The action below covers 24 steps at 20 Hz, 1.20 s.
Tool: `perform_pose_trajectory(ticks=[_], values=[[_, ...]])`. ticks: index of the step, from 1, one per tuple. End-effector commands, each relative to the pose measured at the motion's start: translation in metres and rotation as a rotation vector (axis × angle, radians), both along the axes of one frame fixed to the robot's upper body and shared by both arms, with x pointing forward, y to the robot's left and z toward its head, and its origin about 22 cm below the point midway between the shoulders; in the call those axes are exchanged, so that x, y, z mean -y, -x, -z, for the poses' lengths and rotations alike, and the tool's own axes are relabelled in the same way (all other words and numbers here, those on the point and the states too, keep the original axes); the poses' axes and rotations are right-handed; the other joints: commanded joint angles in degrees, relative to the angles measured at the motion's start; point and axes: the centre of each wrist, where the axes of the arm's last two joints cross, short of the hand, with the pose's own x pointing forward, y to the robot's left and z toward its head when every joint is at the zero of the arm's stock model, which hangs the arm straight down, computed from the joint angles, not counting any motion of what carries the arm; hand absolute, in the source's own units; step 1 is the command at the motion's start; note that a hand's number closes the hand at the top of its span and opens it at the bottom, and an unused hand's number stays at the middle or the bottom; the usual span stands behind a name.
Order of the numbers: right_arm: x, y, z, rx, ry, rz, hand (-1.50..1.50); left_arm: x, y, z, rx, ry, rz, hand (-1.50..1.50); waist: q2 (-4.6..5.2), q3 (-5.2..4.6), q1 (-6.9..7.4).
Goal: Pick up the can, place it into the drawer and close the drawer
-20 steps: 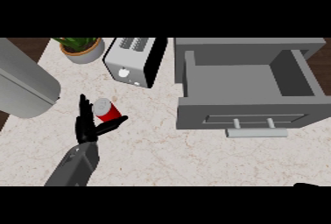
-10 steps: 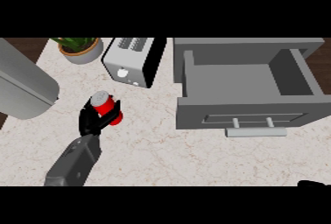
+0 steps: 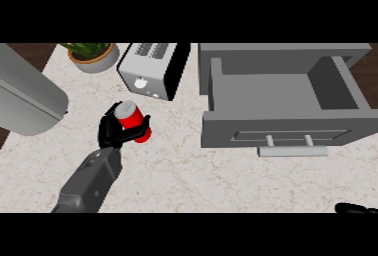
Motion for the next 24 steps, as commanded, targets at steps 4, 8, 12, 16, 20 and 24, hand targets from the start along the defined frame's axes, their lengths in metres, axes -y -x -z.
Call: perform_pose_trajectory(ticks=[4, 8, 12, 16, 20, 24], values=[[-0.004, 0.005, -0.011, 0.006, 0.016, 0.012, -1.50, 0.012, -0.018, -0.018, 0.038, 0.005, 0.220, 1.50, -0.05, 0.01, -0.09], [0.001, 0.016, -0.002, 0.008, 0.020, 0.038, -1.50, 0.037, -0.032, -0.043, 0.047, 0.000, 0.264, 1.50, -0.49, 0.09, 0.82], [0.013, 0.001, -0.009, -0.003, 0.022, 0.049, -1.50, 0.052, -0.057, -0.086, 0.069, -0.047, 0.323, 1.50, -0.50, 0.09, 0.97], [0.013, 0.011, -0.016, 0.005, 0.023, 0.043, -1.50, 0.098, -0.067, -0.126, 0.085, -0.082, 0.379, 1.50, -0.71, 0.10, 0.93], [0.007, 0.006, -0.009, 0.010, 0.016, 0.053, -1.50, 0.107, -0.072, -0.153, 0.106, -0.067, 0.409, 1.50, -0.69, 0.10, 1.21], [0.005, 0.005, 0.000, 0.008, -0.002, 0.054, -1.50, 0.130, -0.078, -0.211, 0.117, -0.051, 0.410, 1.50, -0.77, 0.11, 1.22]])
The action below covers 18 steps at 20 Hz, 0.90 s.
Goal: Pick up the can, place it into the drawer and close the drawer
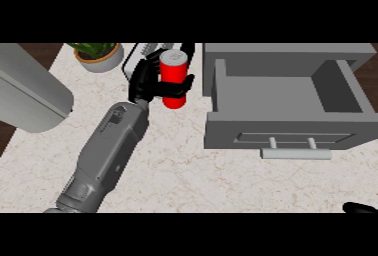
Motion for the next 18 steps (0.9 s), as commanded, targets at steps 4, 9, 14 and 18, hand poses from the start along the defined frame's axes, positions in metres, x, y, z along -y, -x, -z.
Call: perform_pose_trajectory(ticks=[4, 9, 14, 18], values=[[-0.013, -0.008, -0.010, 0.009, 0.002, 0.011, -1.50, 0.058, -0.001, -0.093, 0.085, -0.013, 0.041, 1.50, 0.21, -0.03, -0.62], [0.004, -0.011, -0.014, 0.007, -0.002, 0.010, -1.50, 0.080, -0.005, -0.144, 0.090, -0.048, 0.069, 1.50, 0.39, -0.01, -0.97], [-0.019, -0.008, -0.025, 0.027, 0.000, 0.002, -1.50, 0.107, -0.002, -0.168, 0.072, -0.081, 0.061, 1.50, 0.51, -0.03, -1.62], [-0.005, -0.007, -0.018, 0.016, -0.008, -0.038, -1.50, 0.121, -0.009, -0.181, 0.062, -0.098, 0.052, 1.50, 0.75, 0.03, -2.82]])
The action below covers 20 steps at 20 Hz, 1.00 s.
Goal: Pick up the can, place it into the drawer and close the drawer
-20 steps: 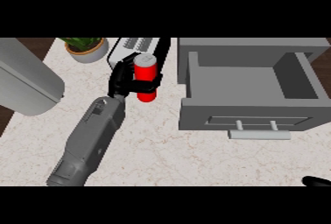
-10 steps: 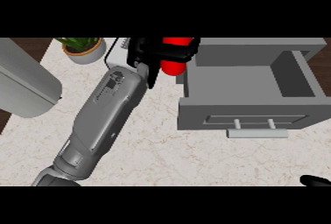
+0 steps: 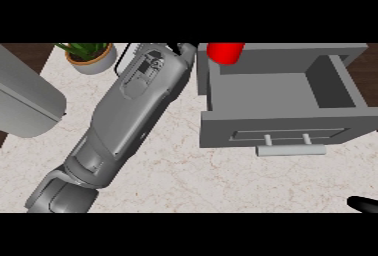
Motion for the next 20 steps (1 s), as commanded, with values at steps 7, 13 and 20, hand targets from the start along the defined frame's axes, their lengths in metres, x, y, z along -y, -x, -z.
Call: perform_pose_trajectory(ticks=[7, 13, 20], values=[[-0.004, 0.003, -0.012, 0.028, -0.001, -0.023, -1.50, 0.031, -0.012, -0.035, -0.030, -0.068, -0.011, 1.50, 0.50, 0.04, -1.62], [-0.006, -0.015, -0.008, 0.014, 0.008, -0.044, -1.50, 0.046, -0.008, -0.038, -0.004, -0.112, -0.065, 1.50, 0.83, 0.12, -3.25], [-0.004, -0.010, -0.011, 0.022, 0.025, -0.055, -1.50, 0.040, -0.017, -0.028, -0.013, -0.115, -0.156, -1.50, 1.05, 0.14, -4.21]])
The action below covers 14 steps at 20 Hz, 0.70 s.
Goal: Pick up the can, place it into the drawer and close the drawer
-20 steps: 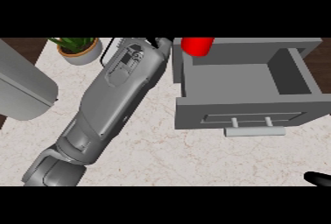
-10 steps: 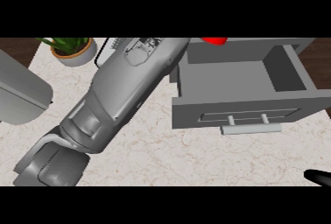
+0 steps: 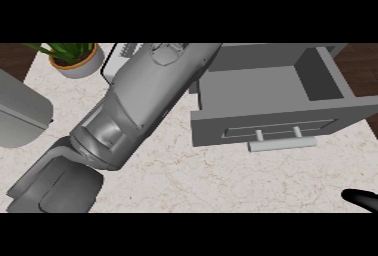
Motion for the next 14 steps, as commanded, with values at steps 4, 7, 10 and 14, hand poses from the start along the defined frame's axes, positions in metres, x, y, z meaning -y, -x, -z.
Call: perform_pose_trajectory(ticks=[4, 7, 10, 14], values=[[-0.008, -0.011, -0.015, -0.003, 0.016, -0.028, -1.50, 0.005, -0.001, -0.005, 0.018, -0.012, -0.106, -1.50, 0.27, 0.01, -0.83], [0.003, 0.000, -0.014, 0.021, 0.065, -0.010, -1.50, 0.001, -0.003, 0.005, 0.032, -0.009, -0.106, -1.50, 0.16, 0.04, -1.34], [0.006, -0.010, -0.022, 0.019, 0.143, -0.011, -1.50, 0.000, -0.004, 0.005, 0.030, 0.016, -0.122, -1.50, 0.37, 0.02, -0.97], [-0.002, -0.018, -0.018, 0.087, 0.215, -0.055, -1.50, 0.004, -0.002, -0.007, 0.005, 0.064, -0.122, -1.50, 0.61, 0.06, -1.12]])
